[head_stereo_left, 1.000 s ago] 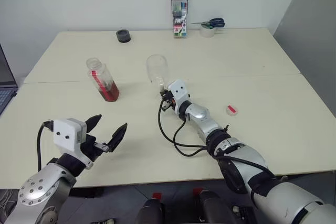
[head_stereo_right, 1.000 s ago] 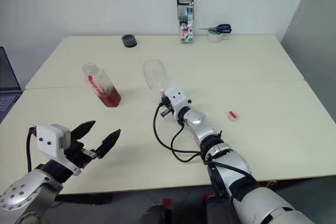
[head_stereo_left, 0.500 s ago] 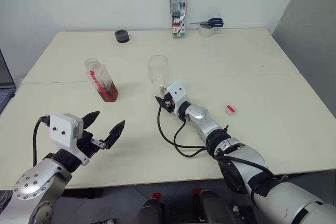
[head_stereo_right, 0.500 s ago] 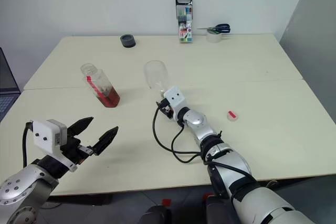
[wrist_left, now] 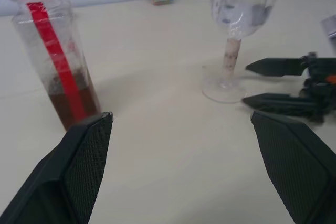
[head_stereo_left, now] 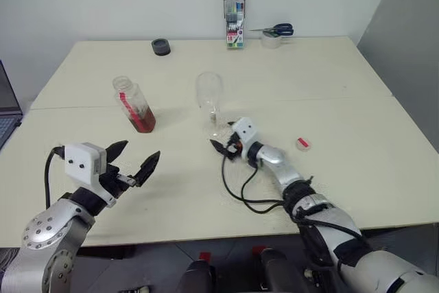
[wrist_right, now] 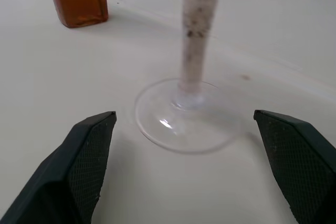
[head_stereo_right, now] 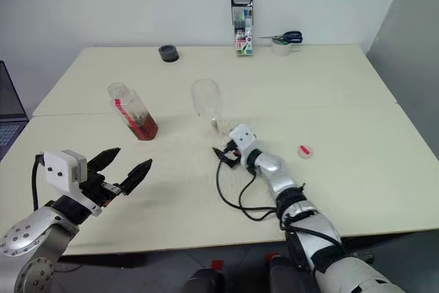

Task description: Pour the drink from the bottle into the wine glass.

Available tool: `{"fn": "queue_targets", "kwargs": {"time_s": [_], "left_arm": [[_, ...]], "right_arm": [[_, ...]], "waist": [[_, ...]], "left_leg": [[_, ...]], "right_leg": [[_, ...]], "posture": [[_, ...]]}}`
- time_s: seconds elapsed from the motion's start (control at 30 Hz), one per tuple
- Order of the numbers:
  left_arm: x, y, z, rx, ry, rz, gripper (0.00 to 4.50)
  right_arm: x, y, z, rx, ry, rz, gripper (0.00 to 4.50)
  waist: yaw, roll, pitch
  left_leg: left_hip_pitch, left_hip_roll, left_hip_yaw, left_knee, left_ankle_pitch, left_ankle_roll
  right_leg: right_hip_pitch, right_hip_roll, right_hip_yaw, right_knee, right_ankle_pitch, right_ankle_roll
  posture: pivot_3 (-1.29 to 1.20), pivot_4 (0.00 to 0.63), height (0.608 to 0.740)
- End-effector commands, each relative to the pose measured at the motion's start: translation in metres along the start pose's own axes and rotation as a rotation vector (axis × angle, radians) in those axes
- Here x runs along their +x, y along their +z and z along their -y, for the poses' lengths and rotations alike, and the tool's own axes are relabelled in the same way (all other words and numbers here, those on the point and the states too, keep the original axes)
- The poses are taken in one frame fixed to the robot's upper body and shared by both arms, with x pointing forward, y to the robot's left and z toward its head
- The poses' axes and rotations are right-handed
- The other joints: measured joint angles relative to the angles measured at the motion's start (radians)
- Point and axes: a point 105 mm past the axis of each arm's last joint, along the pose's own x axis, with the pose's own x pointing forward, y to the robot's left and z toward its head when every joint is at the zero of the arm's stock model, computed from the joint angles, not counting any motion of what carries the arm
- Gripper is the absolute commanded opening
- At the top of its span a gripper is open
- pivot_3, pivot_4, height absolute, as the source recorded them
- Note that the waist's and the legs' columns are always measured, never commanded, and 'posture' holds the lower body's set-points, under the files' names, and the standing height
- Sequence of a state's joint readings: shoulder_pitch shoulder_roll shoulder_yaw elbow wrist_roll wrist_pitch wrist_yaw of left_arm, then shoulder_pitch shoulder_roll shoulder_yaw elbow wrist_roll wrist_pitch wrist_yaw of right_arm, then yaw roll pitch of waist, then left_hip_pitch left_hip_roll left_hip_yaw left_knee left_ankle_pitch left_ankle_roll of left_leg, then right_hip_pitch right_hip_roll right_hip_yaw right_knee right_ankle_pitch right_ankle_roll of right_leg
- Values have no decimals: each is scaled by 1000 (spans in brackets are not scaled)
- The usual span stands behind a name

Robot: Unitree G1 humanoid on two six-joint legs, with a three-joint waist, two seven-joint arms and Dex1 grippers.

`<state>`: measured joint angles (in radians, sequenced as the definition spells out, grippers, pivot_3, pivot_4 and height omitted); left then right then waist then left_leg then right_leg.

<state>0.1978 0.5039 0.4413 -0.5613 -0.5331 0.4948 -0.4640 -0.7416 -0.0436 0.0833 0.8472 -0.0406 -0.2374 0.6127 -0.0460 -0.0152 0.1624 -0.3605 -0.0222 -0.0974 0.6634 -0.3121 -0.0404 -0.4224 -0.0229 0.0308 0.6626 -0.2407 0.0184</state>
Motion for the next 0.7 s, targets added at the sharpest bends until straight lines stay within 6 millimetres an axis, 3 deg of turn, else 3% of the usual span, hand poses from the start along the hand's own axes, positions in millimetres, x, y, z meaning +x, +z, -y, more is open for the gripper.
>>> {"fn": "queue_targets", "kwargs": {"time_s": [0.03, 0.17, 0.33, 0.57, 0.7], "left_arm": [[-3, 6, -17, 19, 101, 42, 4500], [0, 5, -30, 10, 184, 61, 4500], [7, 9, -40, 14, 226, 79, 4500], [27, 20, -62, 55, 267, 105, 4500], [38, 23, -68, 64, 262, 115, 4500]], "right_arm": [[-29, 48, 5, -47, 110, 82, 4477], [-71, 80, -2, -30, 214, 43, 4477], [-109, 110, -30, 30, 365, 27, 4477], [-115, 159, -37, 73, 355, 117, 4477], [-115, 169, -40, 88, 337, 142, 4477]], "waist": [[6, 0, 0], [5, 1, 1], [13, 0, 0], [16, 0, 0], [17, 0, 0]], "left_leg": [[0, 0, 0, 0, 0, 0], [0, 2, -1, -1, 0, 1], [0, 1, -3, 0, 0, 1], [-2, 0, -8, 1, 0, 1], [-2, 0, -8, 1, 0, 0]], "right_leg": [[0, 0, 0, 0, 0, 0], [-1, 0, 0, 1, 0, 0], [1, 0, -3, 0, 0, 0], [2, 0, -13, -1, 0, 0], [2, 0, -13, -2, 0, 0]], "posture": [[0, 150, 740], [0, 150, 740], [0, 150, 740], [0, 150, 740], [0, 150, 740]]}}
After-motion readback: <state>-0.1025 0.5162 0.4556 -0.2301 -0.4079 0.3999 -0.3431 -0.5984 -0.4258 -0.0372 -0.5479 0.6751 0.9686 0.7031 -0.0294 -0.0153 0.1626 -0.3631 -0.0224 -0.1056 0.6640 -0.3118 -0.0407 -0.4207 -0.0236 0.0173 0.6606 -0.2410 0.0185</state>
